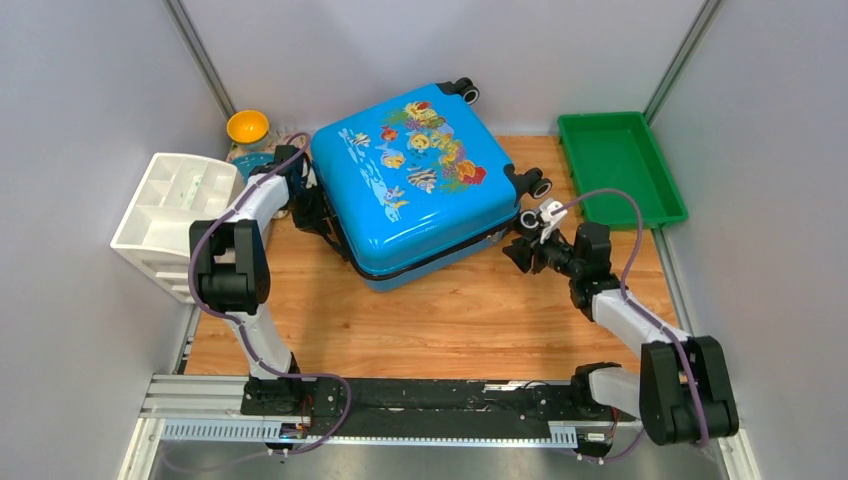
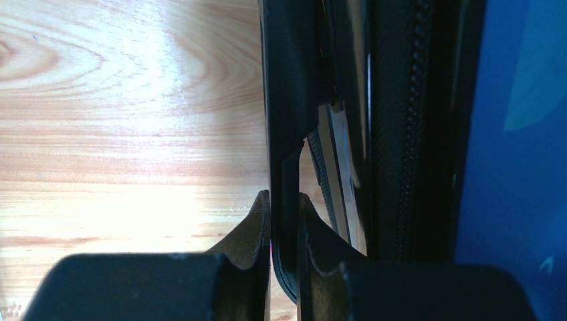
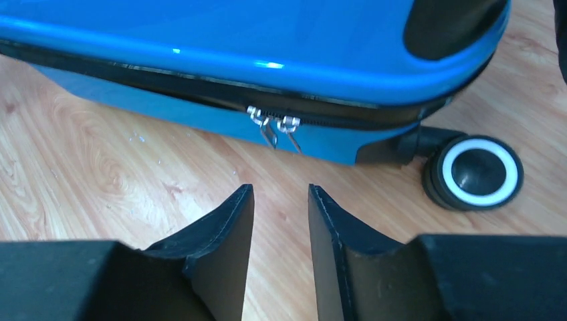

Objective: Open, take out, and arrange the luggage

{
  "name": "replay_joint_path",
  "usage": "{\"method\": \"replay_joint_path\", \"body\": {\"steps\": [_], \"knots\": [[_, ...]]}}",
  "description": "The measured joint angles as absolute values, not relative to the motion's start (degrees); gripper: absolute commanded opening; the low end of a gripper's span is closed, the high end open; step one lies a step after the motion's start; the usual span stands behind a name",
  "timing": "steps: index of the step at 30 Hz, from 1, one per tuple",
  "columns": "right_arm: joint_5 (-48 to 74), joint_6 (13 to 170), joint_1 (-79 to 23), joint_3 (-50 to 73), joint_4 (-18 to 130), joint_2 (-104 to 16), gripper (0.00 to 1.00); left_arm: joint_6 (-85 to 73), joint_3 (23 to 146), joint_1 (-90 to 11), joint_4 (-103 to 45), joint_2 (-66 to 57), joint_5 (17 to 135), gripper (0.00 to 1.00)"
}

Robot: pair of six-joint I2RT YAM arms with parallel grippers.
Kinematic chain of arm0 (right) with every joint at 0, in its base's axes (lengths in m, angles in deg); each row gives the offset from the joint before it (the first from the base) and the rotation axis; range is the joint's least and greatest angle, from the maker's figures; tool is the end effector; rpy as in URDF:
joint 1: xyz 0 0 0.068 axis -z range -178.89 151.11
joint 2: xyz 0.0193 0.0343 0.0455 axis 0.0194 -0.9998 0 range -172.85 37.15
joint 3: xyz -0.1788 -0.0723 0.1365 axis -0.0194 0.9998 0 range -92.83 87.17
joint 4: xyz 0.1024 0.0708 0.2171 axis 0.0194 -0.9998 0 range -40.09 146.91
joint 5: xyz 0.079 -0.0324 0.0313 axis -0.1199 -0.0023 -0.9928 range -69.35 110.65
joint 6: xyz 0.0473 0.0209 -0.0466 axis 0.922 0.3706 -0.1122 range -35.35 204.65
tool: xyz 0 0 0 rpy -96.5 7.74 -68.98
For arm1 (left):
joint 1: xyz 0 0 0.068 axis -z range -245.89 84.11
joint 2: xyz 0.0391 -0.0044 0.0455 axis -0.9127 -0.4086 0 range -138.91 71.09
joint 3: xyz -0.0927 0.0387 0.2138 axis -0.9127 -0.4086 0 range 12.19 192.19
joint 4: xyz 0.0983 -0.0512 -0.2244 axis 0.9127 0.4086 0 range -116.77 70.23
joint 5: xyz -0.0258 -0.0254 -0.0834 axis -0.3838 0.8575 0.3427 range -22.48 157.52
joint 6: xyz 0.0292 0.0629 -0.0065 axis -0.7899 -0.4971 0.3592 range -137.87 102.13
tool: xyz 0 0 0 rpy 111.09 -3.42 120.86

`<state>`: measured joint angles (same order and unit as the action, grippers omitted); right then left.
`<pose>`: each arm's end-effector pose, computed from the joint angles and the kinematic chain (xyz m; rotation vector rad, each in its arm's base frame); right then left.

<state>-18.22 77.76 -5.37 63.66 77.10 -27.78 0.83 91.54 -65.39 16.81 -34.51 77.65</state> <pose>0.2430 0.0633 0.1662 -0.6608 1.7902 0.6500 0.3610 -0.0131 0.1601 -0.4003 2.7772 -0.3283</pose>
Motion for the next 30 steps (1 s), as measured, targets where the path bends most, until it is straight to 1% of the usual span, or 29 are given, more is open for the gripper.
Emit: {"method": "replay_joint_path", "body": {"steps": [4, 10, 20, 25, 30], "knots": [[-17.5, 77.5, -7.8, 59.6, 79.0, -33.9, 0.36, 0.6, 91.5, -66.4, 16.8, -34.6, 78.3, 0.00], [-16.1, 75.3, -11.5, 54.5, 78.6, -37.9, 0.30, 0.0, 91.9, -67.2, 16.9, -35.1, 80.0, 0.00], [-16.2, 74.7, -13.2, 49.8, 76.1, -42.2, 0.32, -0.4, 91.9, -69.9, 16.1, -35.6, 82.7, 0.00], [-15.1, 76.9, -15.5, 48.0, 76.4, -44.3, 0.32, -0.9, 94.1, -71.3, 16.7, -37.2, 82.6, 0.00], [-14.4, 80.2, -17.7, 45.2, 77.6, -47.9, 0.37, -1.9, 95.4, -72.8, 15.6, -38.1, 81.7, 0.00]]}}
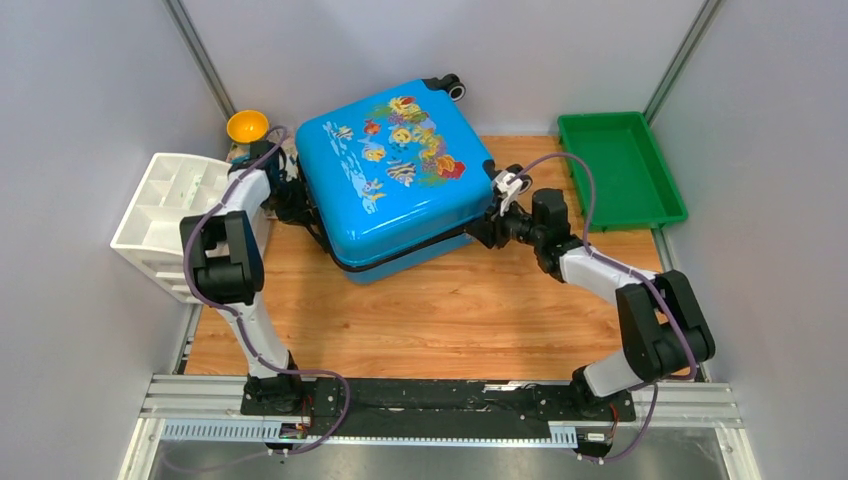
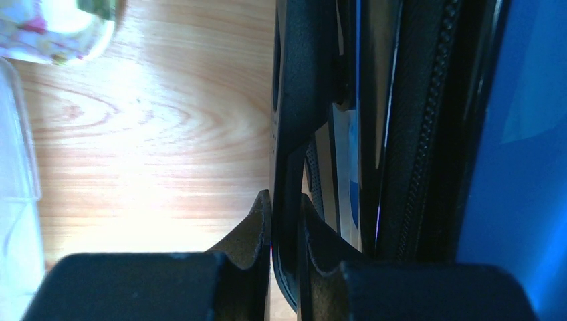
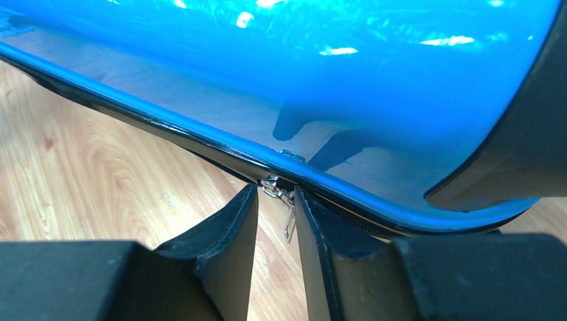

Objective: Open, take out, and arrange the luggage

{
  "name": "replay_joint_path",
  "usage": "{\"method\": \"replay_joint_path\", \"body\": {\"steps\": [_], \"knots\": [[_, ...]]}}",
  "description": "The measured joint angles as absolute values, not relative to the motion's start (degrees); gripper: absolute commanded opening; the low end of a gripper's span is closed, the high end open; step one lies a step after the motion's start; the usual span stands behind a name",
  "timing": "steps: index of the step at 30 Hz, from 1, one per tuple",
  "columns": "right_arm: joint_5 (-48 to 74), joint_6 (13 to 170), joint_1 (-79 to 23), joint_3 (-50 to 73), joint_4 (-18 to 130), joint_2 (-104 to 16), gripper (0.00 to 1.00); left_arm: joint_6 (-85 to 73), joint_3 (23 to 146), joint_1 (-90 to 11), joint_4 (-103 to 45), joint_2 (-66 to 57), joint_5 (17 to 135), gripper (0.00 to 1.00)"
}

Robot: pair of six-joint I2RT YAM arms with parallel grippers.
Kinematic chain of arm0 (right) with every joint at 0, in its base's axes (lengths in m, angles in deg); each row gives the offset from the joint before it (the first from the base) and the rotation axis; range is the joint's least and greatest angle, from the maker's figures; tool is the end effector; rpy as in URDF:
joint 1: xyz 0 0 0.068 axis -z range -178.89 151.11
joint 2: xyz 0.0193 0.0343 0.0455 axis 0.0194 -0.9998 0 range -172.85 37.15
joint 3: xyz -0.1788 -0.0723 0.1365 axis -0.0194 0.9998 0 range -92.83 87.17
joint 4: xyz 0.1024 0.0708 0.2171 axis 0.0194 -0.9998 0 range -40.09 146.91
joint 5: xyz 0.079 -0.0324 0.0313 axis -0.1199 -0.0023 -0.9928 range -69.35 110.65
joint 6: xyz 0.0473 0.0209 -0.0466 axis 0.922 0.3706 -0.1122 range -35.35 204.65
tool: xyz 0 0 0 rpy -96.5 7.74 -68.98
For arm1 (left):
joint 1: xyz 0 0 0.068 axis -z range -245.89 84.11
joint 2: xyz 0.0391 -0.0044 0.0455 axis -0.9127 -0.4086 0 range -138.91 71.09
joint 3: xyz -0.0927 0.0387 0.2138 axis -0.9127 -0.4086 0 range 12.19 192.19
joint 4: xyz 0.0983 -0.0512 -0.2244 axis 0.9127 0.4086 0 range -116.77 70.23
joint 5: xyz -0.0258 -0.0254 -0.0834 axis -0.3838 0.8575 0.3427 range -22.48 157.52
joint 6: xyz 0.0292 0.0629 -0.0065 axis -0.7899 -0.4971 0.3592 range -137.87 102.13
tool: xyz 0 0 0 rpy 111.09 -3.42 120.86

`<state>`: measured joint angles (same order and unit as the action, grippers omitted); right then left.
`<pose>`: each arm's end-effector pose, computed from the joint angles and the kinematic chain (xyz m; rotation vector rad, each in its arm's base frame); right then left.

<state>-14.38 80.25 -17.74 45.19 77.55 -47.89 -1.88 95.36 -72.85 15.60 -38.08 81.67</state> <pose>0.2950 0.1351 0.1775 -0.7845 1.7999 0.7631 0.3764 0.0320 0.1589 -0.4852 2.7179 -0.3829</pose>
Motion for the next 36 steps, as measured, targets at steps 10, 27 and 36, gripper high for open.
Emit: {"method": "replay_joint_path", "body": {"steps": [10, 27, 36], "knots": [[-10.6, 84.8, -18.8, 52.1, 78.9, -40.5, 0.48, -3.9, 100.2, -74.5, 18.2, -41.5, 81.9, 0.00], [-1.3, 88.4, -21.5, 60.6, 82.6, -38.6, 0.44, -3.4, 101.0, -76.3, 18.2, -43.0, 87.5, 0.00], [2.6, 88.4, -23.1, 61.1, 86.5, -40.3, 0.42, -3.6, 98.6, -77.3, 15.4, -42.1, 90.5, 0.00]]}}
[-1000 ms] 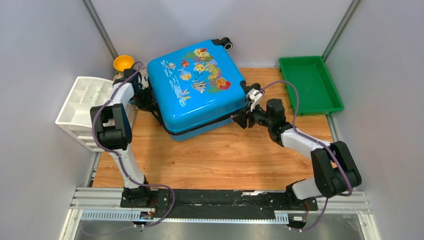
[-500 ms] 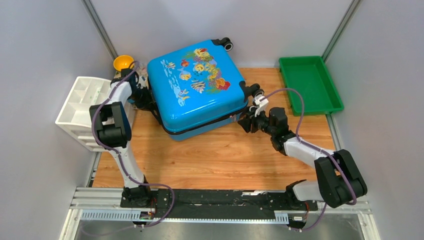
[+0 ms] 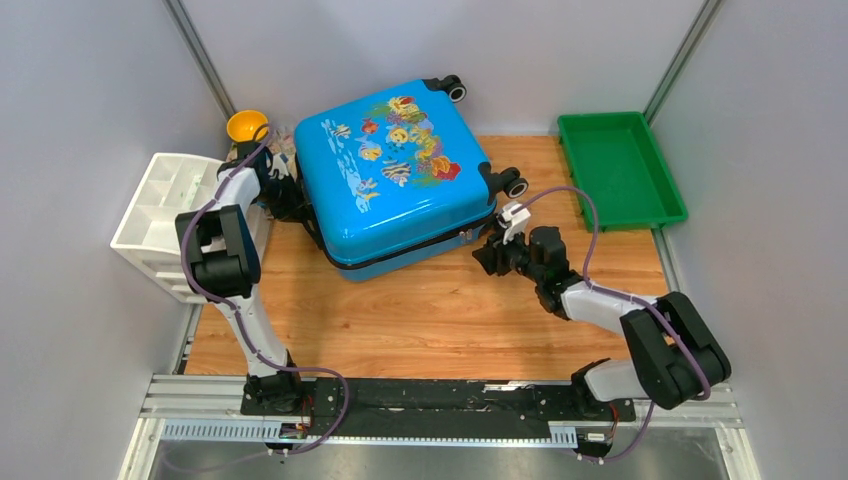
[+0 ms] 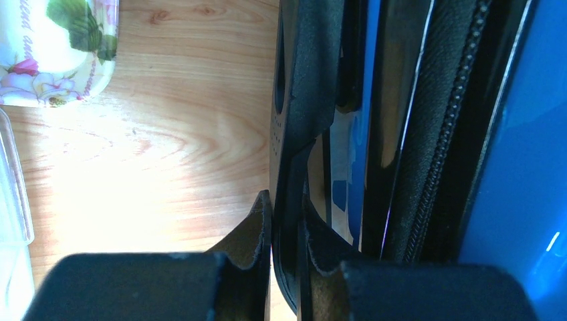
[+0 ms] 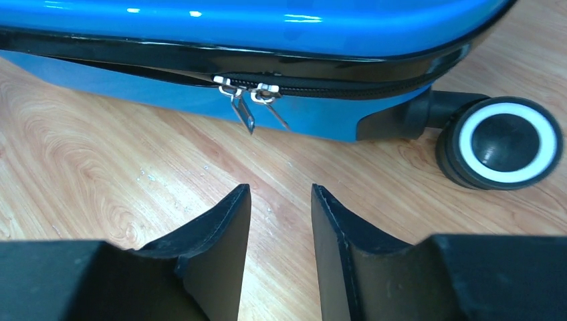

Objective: Open, take out, and arrange the luggage

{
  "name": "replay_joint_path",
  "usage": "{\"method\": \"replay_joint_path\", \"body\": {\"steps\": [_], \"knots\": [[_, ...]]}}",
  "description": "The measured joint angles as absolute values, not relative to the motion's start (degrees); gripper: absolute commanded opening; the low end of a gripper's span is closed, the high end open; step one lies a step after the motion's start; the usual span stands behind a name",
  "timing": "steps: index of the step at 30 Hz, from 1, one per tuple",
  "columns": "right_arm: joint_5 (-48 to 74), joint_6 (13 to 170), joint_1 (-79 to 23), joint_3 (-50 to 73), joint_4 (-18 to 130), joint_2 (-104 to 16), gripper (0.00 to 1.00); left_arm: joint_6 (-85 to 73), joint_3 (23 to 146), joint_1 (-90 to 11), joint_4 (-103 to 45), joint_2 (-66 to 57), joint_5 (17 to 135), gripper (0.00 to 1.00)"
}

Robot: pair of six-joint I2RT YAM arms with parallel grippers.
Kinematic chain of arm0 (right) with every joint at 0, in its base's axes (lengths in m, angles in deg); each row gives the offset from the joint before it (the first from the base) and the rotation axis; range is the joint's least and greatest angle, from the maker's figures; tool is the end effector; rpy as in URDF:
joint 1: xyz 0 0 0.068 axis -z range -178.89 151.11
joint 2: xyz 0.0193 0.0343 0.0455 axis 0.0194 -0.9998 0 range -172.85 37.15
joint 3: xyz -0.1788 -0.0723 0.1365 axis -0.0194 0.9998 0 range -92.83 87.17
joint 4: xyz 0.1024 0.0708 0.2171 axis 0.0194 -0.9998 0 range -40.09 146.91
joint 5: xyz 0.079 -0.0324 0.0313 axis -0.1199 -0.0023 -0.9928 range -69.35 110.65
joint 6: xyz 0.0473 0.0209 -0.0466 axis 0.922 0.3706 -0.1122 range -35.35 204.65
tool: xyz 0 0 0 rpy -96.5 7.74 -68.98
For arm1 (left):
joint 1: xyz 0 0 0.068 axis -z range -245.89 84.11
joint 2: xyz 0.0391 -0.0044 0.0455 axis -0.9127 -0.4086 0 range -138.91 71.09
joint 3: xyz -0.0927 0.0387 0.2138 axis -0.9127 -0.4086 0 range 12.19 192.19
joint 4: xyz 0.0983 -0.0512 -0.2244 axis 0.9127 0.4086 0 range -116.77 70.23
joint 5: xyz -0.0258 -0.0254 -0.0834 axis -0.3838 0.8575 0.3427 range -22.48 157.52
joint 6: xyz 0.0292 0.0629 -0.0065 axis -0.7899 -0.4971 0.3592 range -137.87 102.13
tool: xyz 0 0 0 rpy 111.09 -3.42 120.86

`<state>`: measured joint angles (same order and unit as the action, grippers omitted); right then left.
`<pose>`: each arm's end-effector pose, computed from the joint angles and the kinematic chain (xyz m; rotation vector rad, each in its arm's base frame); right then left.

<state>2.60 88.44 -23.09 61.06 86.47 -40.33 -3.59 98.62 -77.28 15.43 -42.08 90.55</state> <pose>0.2500 0.1316 0.1420 -0.5583 1.9041 0.6270 0.3861 0.0552 0.1523 -0.5060 2.6856 -0.5689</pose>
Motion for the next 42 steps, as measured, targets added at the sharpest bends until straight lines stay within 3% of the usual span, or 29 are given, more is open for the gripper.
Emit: {"method": "replay_joint_path", "body": {"steps": [26, 29, 32, 33, 35, 42], "knots": [[6.3, 86.1, -25.5, 52.2, 87.3, -49.8, 0.33, -2.5, 98.6, -77.9, 15.4, -42.4, 92.4, 0.00], [6.2, 86.0, -25.5, 52.2, 87.3, -49.9, 0.28, -2.3, 98.6, -78.0, 15.4, -42.4, 92.7, 0.00], [6.1, 85.9, -25.5, 52.2, 87.4, -49.9, 0.17, -1.9, 98.6, -78.1, 15.4, -42.5, 92.8, 0.00], [6.1, 85.9, -25.5, 52.2, 87.4, -49.9, 0.06, -1.8, 98.6, -78.2, 15.3, -42.5, 92.9, 0.00], [6.2, 85.8, -25.5, 52.1, 87.1, -49.9, 0.00, -1.7, 98.6, -78.4, 15.3, -42.6, 93.3, 0.00], [6.3, 86.0, -23.8, 52.1, 83.7, -47.7, 0.00, -1.7, 99.8, -78.8, 16.5, -43.7, 94.3, 0.00]]}}
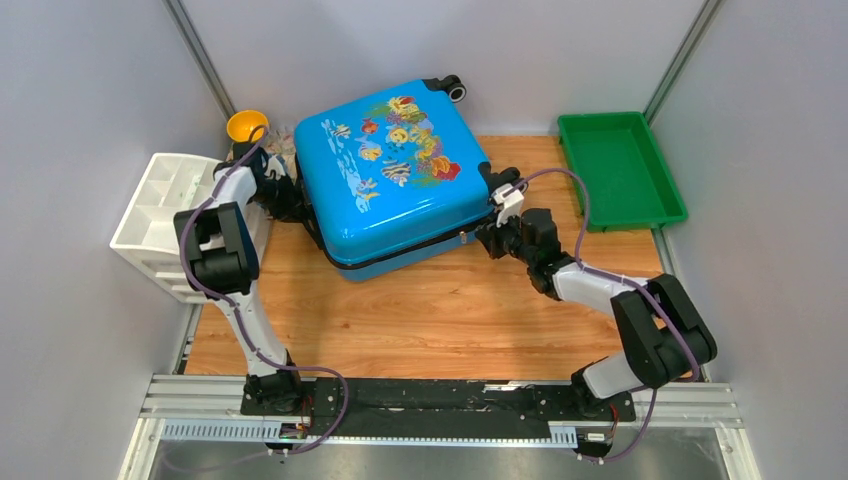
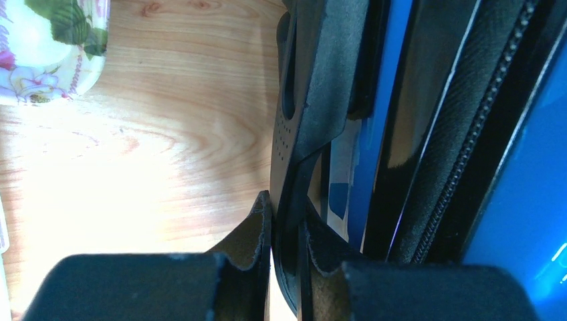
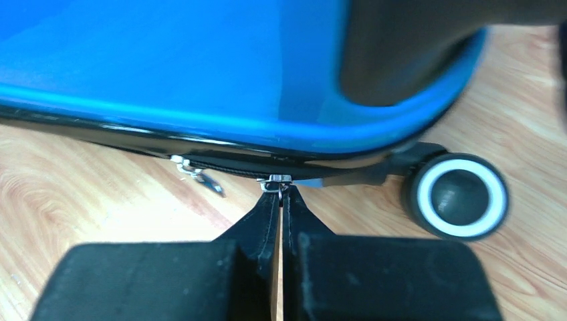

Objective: Open, take out, and arrange the luggage

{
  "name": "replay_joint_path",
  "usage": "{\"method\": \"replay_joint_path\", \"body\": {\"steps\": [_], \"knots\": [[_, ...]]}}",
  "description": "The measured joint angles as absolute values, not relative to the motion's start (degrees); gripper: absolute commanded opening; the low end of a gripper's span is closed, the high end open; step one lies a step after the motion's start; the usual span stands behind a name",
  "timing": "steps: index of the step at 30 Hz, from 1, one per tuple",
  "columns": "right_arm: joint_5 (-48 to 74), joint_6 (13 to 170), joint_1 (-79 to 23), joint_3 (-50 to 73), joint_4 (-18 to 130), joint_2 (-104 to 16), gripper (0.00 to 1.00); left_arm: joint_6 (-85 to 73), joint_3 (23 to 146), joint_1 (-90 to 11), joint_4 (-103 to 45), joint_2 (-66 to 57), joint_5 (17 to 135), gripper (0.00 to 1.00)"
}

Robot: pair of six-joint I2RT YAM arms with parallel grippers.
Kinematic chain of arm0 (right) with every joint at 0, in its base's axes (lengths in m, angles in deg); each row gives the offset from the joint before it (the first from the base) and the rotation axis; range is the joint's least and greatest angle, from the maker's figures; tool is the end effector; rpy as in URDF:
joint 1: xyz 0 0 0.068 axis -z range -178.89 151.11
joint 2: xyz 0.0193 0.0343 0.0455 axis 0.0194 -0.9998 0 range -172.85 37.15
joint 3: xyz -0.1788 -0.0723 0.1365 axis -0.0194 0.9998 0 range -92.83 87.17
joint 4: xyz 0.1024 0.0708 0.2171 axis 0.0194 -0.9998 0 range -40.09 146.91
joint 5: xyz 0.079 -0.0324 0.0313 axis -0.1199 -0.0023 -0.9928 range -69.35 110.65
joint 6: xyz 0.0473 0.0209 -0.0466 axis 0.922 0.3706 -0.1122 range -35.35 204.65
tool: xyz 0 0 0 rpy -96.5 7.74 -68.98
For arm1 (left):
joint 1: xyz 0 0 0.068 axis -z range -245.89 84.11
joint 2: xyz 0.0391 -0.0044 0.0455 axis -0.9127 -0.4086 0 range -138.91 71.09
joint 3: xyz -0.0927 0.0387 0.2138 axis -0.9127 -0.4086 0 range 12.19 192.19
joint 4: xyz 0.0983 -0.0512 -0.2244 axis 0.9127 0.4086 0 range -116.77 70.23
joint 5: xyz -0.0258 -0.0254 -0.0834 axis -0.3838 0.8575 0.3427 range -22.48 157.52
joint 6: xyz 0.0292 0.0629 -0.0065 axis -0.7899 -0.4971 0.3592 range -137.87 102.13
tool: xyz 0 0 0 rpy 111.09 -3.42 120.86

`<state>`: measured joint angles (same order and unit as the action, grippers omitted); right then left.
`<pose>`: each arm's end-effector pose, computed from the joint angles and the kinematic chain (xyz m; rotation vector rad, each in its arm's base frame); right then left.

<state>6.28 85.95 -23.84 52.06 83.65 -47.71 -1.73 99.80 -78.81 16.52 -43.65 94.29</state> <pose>0.2793 0.1455 0.1491 -0.5710 1.9162 0.5441 0.3869 0.0626 0.1485 -0.5788 2.6809 -0.6650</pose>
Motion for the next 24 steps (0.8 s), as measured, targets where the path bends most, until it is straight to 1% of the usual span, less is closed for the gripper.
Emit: {"method": "replay_joint_path", "body": {"steps": [9, 13, 19, 24], "knots": [[5.4, 85.3, -18.1, 48.4, 76.2, -46.1, 0.00, -2.8, 104.8, -79.0, 22.2, -46.8, 94.8, 0.00], [2.7, 83.0, -16.2, 46.4, 72.8, -46.2, 0.00, -3.3, 106.1, -79.1, 23.6, -47.7, 95.2, 0.00], [-7.6, 78.2, -9.1, 42.4, 71.9, -50.7, 0.00, -4.6, 109.2, -79.1, 26.9, -49.6, 95.4, 0.00], [-16.5, 73.3, -4.9, 38.4, 74.9, -56.7, 0.00, -5.8, 114.2, -79.1, 31.2, -52.8, 95.8, 0.00]]}}
